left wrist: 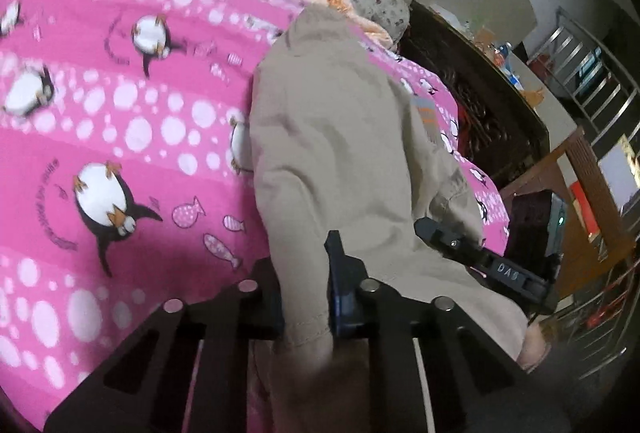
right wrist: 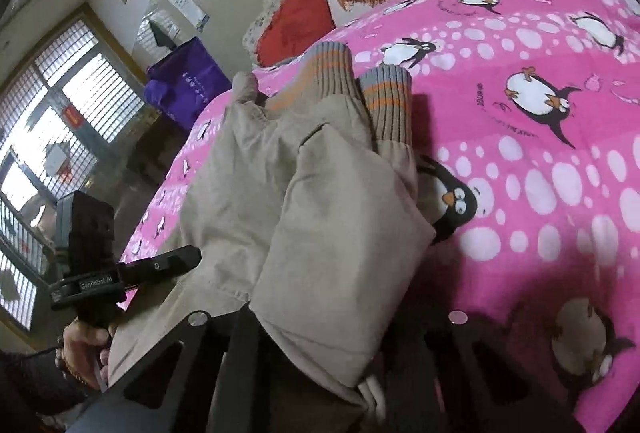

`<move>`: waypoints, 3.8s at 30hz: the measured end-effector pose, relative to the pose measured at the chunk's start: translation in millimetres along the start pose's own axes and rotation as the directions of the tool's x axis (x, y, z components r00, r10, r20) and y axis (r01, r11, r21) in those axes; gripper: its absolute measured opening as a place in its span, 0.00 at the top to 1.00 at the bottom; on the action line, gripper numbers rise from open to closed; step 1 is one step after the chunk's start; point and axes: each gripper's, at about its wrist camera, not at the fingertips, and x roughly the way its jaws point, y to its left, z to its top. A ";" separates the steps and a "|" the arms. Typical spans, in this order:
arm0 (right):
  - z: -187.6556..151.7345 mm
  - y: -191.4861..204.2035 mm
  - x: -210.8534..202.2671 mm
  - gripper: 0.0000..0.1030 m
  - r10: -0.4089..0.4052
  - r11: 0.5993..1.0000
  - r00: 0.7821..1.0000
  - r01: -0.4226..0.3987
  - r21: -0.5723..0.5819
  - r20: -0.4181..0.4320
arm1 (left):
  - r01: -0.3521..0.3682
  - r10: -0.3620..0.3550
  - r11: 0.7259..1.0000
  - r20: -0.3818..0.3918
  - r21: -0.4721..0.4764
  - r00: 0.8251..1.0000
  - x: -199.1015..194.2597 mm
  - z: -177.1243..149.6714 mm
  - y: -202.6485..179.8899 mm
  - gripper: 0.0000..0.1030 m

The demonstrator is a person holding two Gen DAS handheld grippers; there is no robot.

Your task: Fold large clothes

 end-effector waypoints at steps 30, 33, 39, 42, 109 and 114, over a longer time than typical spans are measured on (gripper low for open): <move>29.1 103.0 67.7 0.71 0.043 0.999 0.994 -0.041 0.020 -0.097 | -0.175 0.171 0.984 0.077 0.041 0.982 -103.5 36.3 114.6 0.44; 24.0 140.6 25.4 0.71 -0.044 0.990 0.998 0.039 -0.137 -0.033 | -0.185 0.173 0.980 0.148 0.072 0.974 -131.4 24.4 99.1 0.37; 5.8 225.4 29.2 0.92 -0.080 0.949 0.994 0.052 -0.310 -0.076 | -0.153 0.147 0.987 0.106 0.051 0.983 -139.8 1.1 73.2 0.38; -17.4 234.5 57.6 1.00 -0.218 0.905 0.967 0.149 -0.398 -0.133 | -0.187 0.181 0.977 0.065 0.099 0.981 -127.9 -21.3 61.4 0.38; 17.1 198.6 38.1 0.28 -0.429 0.887 0.897 0.440 -0.136 0.106 | -0.427 0.410 0.899 0.155 0.095 0.899 -96.4 91.6 71.4 0.00; -25.1 223.0 -12.1 0.19 -0.402 0.885 0.911 0.412 -0.216 0.091 | -0.495 0.494 0.856 0.046 0.150 0.868 -123.6 17.2 68.7 0.00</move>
